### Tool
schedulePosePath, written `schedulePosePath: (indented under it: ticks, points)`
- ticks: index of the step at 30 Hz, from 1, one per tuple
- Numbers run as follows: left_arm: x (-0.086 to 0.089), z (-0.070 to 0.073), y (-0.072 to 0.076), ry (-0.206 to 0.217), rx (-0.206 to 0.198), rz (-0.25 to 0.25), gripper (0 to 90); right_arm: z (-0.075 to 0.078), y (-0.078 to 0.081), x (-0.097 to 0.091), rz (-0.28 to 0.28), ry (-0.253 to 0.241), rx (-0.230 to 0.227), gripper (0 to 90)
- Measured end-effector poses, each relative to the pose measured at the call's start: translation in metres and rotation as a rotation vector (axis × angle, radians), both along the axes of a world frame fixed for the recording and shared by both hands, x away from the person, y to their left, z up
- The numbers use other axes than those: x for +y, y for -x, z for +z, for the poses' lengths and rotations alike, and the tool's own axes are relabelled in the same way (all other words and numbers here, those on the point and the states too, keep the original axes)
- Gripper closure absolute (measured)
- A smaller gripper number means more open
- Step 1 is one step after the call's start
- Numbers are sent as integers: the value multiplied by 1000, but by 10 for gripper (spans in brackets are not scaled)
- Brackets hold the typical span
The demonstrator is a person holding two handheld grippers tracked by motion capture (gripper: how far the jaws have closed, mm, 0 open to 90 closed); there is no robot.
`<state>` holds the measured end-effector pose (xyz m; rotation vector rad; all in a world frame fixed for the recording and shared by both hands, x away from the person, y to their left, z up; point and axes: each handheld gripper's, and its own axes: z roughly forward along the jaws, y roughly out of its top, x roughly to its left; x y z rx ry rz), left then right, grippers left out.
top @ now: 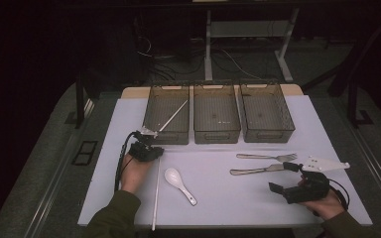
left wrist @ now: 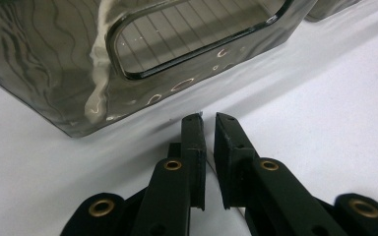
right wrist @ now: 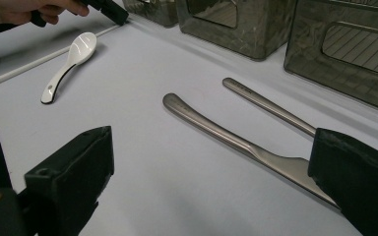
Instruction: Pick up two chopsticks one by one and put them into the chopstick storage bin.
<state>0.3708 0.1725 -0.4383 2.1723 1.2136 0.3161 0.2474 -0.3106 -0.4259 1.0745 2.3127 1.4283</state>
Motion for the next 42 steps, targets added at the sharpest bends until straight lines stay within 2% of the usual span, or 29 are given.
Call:
schedulePosePath:
  ticks: [11, 18, 22, 27, 30, 34, 39, 42]
  points:
    - [-9, 0, -2, -26, -12, -44, 856, 0, 0, 0, -1, 0, 1, 36]
    - [-30, 0, -1, -33, -14, -138, 859, 0, 0, 0, -3, -1, 2, 36]
    - [-43, 1, 0, -64, -29, -187, 860, 0, 0, 0, -2, 0, 1, 36]
    - [-41, 0, -1, -42, -30, -187, 851, 0, 0, 0, -2, -1, 2, 36]
    - [-37, 5, 2, -49, -56, -175, 764, 0, 0, 0, -2, -1, 2, 36]
    - [-28, 17, 13, -1, -90, -164, 722, 0, 0, -1, -4, -4, -1, 36]
    - [-10, 27, 33, 59, -120, -151, 676, 0, 0, -2, -2, -4, -2, 36]
    - [1, 30, 45, 101, -143, -176, 635, 0, 0, -1, 0, -3, -4, 36]
